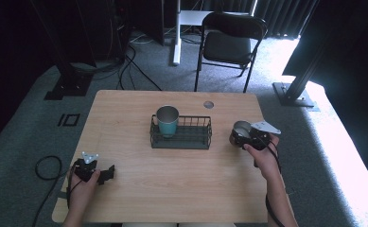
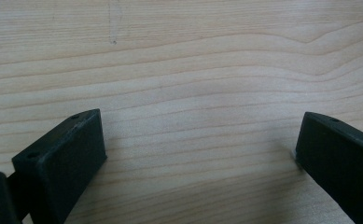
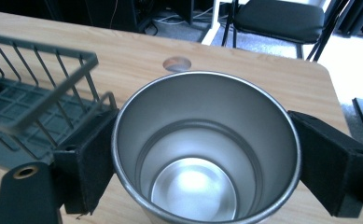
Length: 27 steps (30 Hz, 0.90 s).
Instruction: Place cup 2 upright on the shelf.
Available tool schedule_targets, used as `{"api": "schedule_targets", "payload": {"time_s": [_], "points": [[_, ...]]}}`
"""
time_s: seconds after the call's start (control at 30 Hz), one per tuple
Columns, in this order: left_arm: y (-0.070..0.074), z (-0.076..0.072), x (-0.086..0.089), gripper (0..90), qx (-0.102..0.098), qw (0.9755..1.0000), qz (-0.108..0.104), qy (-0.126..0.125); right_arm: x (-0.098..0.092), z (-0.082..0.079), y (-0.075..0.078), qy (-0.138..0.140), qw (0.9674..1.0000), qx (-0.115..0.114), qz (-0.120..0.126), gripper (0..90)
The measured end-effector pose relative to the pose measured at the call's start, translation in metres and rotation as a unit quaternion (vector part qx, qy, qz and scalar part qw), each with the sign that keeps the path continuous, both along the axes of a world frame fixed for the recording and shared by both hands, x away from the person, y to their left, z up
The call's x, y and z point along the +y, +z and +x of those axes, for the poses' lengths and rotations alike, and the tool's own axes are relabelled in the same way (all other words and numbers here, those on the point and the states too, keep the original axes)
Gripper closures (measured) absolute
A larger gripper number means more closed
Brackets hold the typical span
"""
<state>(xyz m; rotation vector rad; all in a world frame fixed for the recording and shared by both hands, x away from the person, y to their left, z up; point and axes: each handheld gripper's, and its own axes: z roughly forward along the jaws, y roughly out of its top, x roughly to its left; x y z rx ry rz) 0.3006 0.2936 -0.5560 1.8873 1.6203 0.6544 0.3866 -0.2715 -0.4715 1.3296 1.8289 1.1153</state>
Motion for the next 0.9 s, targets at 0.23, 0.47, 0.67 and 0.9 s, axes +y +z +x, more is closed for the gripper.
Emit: {"api": "schedule_targets", "payload": {"time_s": [0.23,0.47,0.67,0.9], "points": [[0.000,0.000,0.000,2.3,0.000,1.0000,0.000,0.000,0.006,0.002,0.021,0.009,0.9999,-0.012,-0.002,13.2],[0.000,0.000,0.000,2.3,0.000,1.0000,0.000,0.000,0.016,0.005,0.044,0.021,0.9994,-0.028,-0.003,13.2],[0.000,0.000,0.000,2.3,0.000,1.0000,0.000,0.000,0.028,0.008,0.058,0.034,0.9988,-0.035,-0.005,13.2],[0.000,0.000,0.000,2.3,0.000,1.0000,0.000,0.000,0.047,0.010,0.073,0.057,0.9975,-0.042,0.002,13.3]]}}
